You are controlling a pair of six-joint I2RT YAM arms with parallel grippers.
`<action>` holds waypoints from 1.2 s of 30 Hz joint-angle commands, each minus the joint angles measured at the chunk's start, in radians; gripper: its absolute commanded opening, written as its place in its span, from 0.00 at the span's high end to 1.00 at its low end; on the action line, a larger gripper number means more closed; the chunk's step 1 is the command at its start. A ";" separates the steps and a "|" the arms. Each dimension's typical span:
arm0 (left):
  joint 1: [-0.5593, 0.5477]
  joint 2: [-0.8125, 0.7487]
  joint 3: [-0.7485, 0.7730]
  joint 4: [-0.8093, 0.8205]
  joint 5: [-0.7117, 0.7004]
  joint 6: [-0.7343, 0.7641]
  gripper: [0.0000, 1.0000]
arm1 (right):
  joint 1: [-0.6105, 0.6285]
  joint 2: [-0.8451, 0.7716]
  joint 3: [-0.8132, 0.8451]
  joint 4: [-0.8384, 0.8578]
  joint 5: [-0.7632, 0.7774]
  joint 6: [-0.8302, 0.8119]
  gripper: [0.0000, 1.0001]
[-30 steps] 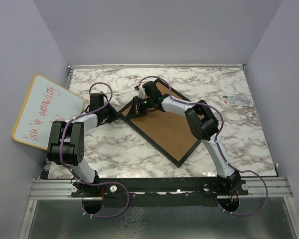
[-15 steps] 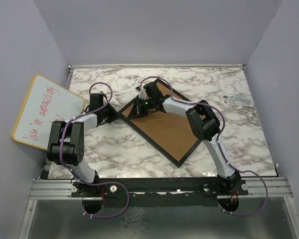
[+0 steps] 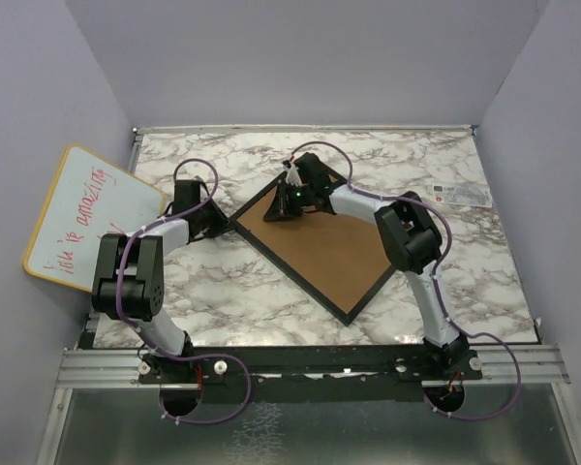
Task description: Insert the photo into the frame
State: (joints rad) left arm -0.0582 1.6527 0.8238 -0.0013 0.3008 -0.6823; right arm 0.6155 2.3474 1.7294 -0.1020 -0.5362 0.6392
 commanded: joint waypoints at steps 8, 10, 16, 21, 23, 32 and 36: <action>0.013 0.191 0.162 -0.093 0.052 0.045 0.81 | -0.026 -0.207 -0.259 0.057 -0.189 -0.095 0.70; 0.014 0.242 0.222 -0.082 0.071 0.035 0.80 | -0.025 -0.236 -0.302 0.085 -0.206 -0.089 0.67; 0.013 0.420 0.421 -0.037 0.121 -0.012 0.80 | -0.025 -0.268 -0.345 0.094 -0.220 -0.059 0.67; 0.009 0.404 0.452 -0.020 0.115 -0.020 0.67 | -0.025 -0.273 -0.340 0.067 -0.193 -0.063 0.70; 0.008 0.360 0.414 -0.012 0.113 -0.020 0.51 | -0.025 -0.272 -0.347 0.068 -0.178 -0.057 0.73; -0.018 0.216 0.232 0.040 0.180 -0.025 0.12 | -0.039 -0.212 -0.324 0.065 -0.136 -0.059 0.82; -0.062 0.213 0.188 0.043 0.185 -0.027 0.14 | -0.045 -0.209 -0.350 0.065 -0.130 -0.060 0.82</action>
State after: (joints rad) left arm -0.0700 1.8790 1.0687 0.0551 0.4576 -0.7174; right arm 0.5800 2.1170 1.3937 -0.0353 -0.6945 0.5858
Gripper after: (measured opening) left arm 0.877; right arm 0.180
